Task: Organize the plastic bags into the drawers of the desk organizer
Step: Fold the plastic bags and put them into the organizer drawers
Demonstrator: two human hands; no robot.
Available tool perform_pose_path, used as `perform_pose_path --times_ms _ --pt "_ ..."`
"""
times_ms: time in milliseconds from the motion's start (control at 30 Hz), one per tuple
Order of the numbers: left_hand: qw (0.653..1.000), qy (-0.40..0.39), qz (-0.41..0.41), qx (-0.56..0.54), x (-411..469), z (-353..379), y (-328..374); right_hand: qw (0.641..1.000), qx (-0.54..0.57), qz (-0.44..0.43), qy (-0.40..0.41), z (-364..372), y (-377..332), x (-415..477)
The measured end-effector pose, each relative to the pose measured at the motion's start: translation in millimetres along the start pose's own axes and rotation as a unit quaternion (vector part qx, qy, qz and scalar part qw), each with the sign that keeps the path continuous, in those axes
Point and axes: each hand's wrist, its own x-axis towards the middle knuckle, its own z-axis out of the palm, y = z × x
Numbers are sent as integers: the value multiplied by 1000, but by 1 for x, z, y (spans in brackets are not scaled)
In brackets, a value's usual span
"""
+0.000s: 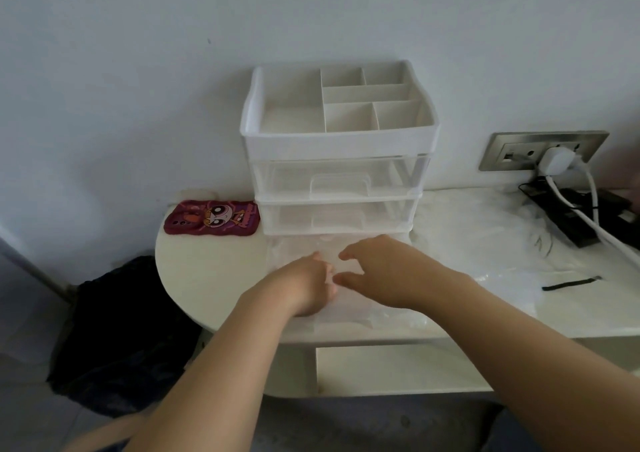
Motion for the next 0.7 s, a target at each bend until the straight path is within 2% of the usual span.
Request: perform_pose_path --times_ms 167,267,500,567,633,700 --pt "998 53 -25 -5 14 4 -4 994 -60 13 -88 14 8 19" --pt "997 70 -15 8 17 6 -8 994 -69 24 -85 20 19 23" --pt "998 50 -25 3 20 10 -10 995 -36 11 -93 19 25 21" --pt "998 57 -27 9 20 12 -10 998 -19 -1 -60 9 24 14" --pt "998 60 -25 -5 19 11 -8 1000 10 -21 11 -3 20 6" --pt "998 62 -16 -3 18 9 -6 998 43 -49 0 -7 12 0"
